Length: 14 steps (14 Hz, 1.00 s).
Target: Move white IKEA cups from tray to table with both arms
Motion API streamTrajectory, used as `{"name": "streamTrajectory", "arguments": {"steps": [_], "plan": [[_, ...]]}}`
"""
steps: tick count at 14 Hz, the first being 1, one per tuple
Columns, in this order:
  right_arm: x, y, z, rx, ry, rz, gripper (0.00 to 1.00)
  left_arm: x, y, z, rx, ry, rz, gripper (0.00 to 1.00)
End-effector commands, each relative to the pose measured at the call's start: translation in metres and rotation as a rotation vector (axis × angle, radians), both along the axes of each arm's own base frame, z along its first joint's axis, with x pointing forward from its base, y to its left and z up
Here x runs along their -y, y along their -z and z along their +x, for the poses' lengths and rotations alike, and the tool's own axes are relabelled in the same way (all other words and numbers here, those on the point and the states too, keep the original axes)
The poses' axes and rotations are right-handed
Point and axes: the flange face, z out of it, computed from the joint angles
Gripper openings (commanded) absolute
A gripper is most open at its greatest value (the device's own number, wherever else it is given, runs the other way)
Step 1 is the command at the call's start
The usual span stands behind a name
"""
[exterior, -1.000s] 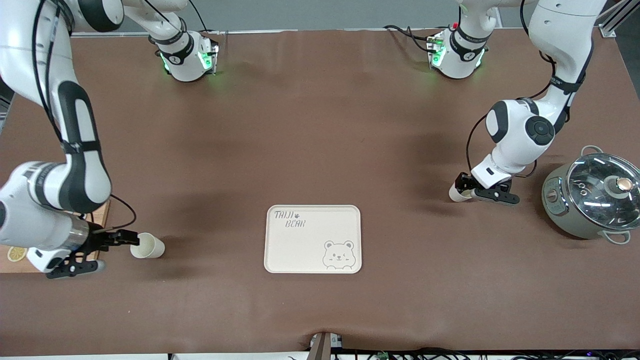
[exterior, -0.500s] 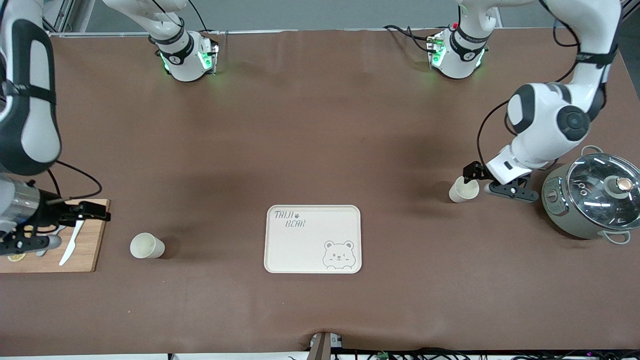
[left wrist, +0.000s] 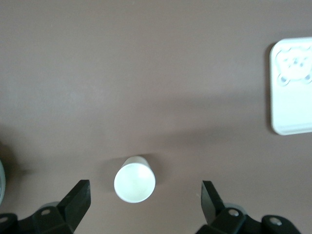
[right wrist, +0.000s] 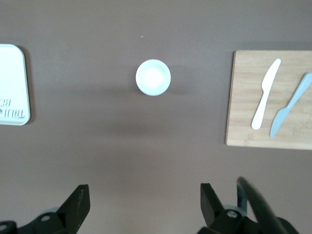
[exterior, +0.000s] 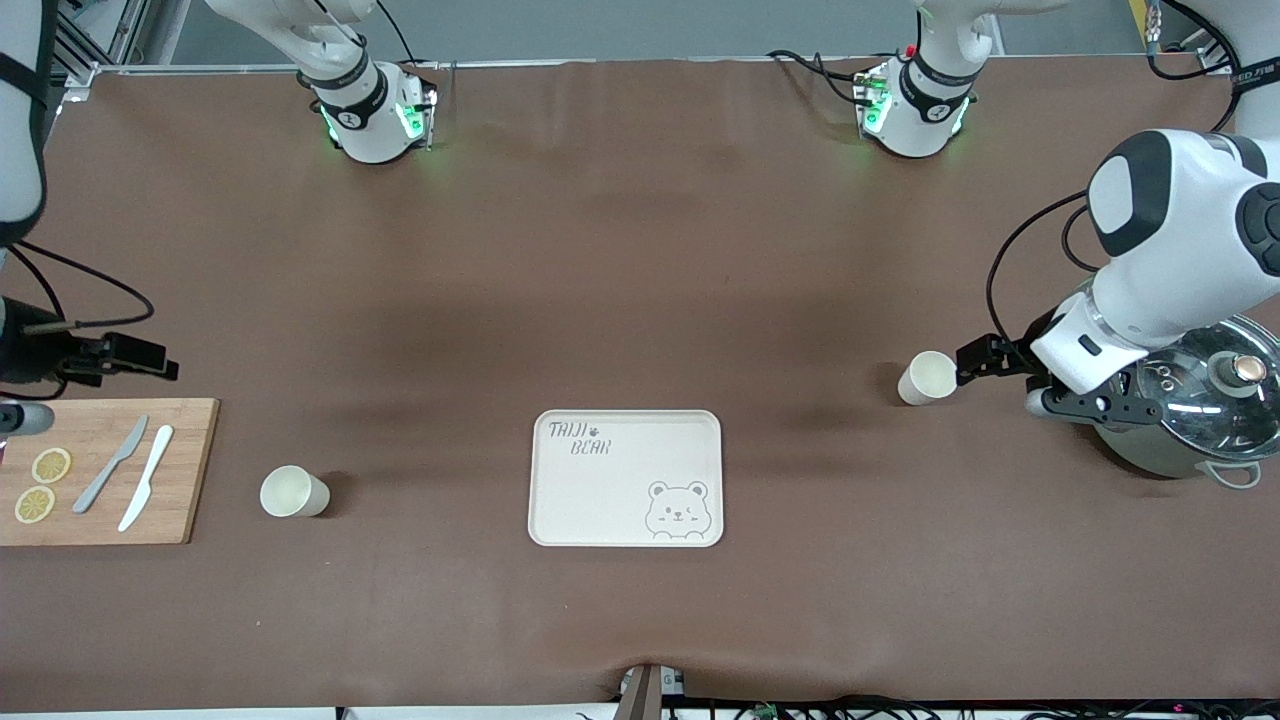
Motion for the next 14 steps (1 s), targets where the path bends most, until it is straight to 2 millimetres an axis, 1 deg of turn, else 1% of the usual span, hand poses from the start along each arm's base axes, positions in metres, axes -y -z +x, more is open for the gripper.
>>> {"name": "streamTrajectory", "arguments": {"steps": [1, 2, 3, 4, 6, 7, 8, 9, 10, 11, 12, 14], "plan": [[-0.003, -0.030, -0.028, -0.024, 0.049, -0.038, 1.00, 0.025, -0.030, 0.007, -0.014, -0.014, 0.000, 1.00], [-0.005, -0.043, -0.036, -0.018, 0.047, -0.042, 1.00, 0.038, -0.048, 0.005, -0.019, 0.004, 0.042, 1.00], [-0.006, -0.053, -0.042, -0.010, 0.046, -0.044, 1.00, 0.046, -0.065, 0.002, -0.024, 0.012, 0.085, 1.00], [-0.007, -0.061, -0.051, -0.003, 0.047, -0.043, 1.00, 0.045, -0.081, -0.001, -0.019, 0.025, 0.098, 1.00], [-0.007, -0.067, -0.068, 0.028, 0.050, -0.042, 1.00, 0.038, -0.116, -0.012, 0.007, 0.037, 0.098, 1.00], [-0.009, -0.064, -0.074, 0.031, 0.046, -0.042, 1.00, 0.037, -0.121, -0.013, 0.008, 0.038, 0.096, 1.00], [-0.009, -0.063, -0.076, 0.027, 0.041, -0.054, 1.00, 0.031, -0.131, -0.014, 0.001, 0.029, 0.100, 1.00], [-0.012, -0.063, -0.076, 0.020, 0.034, -0.075, 1.00, 0.027, -0.147, -0.016, -0.006, 0.027, 0.106, 1.00], [-0.009, -0.061, -0.075, 0.012, 0.064, -0.084, 1.00, 0.024, -0.153, -0.019, -0.023, 0.037, 0.111, 1.00], [-0.005, -0.063, -0.075, 0.016, 0.082, -0.086, 1.00, 0.022, -0.154, -0.021, -0.032, 0.065, 0.117, 1.00], [-0.007, -0.064, -0.075, 0.020, 0.088, -0.091, 1.00, 0.019, -0.152, -0.023, -0.052, 0.080, 0.121, 1.00], [-0.012, -0.067, -0.074, 0.026, 0.168, -0.089, 1.00, 0.017, -0.148, -0.027, -0.084, 0.101, 0.168, 1.00]]}}
